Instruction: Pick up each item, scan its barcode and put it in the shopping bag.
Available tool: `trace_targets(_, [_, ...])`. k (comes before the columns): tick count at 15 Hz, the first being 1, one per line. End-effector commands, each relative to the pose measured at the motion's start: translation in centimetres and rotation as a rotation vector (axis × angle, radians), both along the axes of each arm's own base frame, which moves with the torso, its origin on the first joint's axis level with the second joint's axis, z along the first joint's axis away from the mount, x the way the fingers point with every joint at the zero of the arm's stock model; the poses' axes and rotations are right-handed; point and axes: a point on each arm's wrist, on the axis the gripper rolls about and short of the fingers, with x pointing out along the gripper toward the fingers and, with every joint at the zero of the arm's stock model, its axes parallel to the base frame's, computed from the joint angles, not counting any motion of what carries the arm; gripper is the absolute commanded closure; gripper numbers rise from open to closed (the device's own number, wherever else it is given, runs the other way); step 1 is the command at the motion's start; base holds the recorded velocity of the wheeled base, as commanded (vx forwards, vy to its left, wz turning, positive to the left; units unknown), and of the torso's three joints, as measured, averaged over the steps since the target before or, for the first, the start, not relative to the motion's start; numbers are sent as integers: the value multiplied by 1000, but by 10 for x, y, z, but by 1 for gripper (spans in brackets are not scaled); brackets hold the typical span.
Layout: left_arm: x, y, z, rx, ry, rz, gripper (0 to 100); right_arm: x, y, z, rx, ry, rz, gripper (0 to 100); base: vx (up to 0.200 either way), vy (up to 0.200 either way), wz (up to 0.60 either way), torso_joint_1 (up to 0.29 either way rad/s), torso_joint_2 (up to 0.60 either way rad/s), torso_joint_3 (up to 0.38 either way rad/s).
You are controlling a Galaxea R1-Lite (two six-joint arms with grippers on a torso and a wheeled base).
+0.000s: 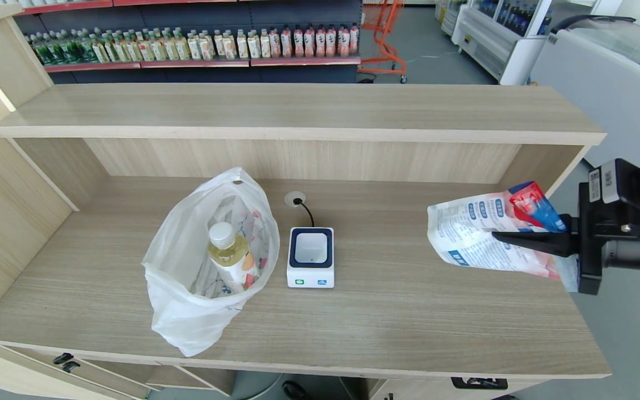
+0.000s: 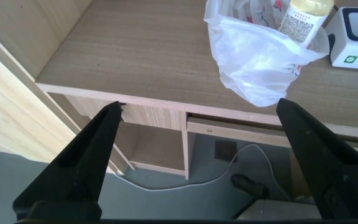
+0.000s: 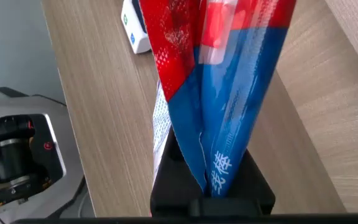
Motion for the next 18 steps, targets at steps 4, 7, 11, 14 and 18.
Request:
trace_targets(4, [0, 0, 0, 0, 1, 1, 0, -4, -1, -3, -3, 4, -4, 100, 0, 0, 0, 0, 0, 0])
trace_targets(7, [0, 0, 0, 2, 2, 1, 0, -3, -1, -3, -3, 7, -3, 100, 0, 0, 0, 0, 0, 0])
trace_targets(11, [0, 0, 0, -17, -1, 2, 0, -2, 0, -4, 5, 19, 9, 100, 0, 150, 0, -3, 1, 2])
trace_targets(14, [0, 0, 0, -15, 0, 2, 0, -3, 1, -3, 25, 29, 21, 100, 0, 200, 0, 7, 6, 2])
trace_targets(18, [0, 0, 0, -15, 0, 2, 0, -2, 6, -6, 43, 64, 39, 100, 0, 200, 0, 2, 2, 4])
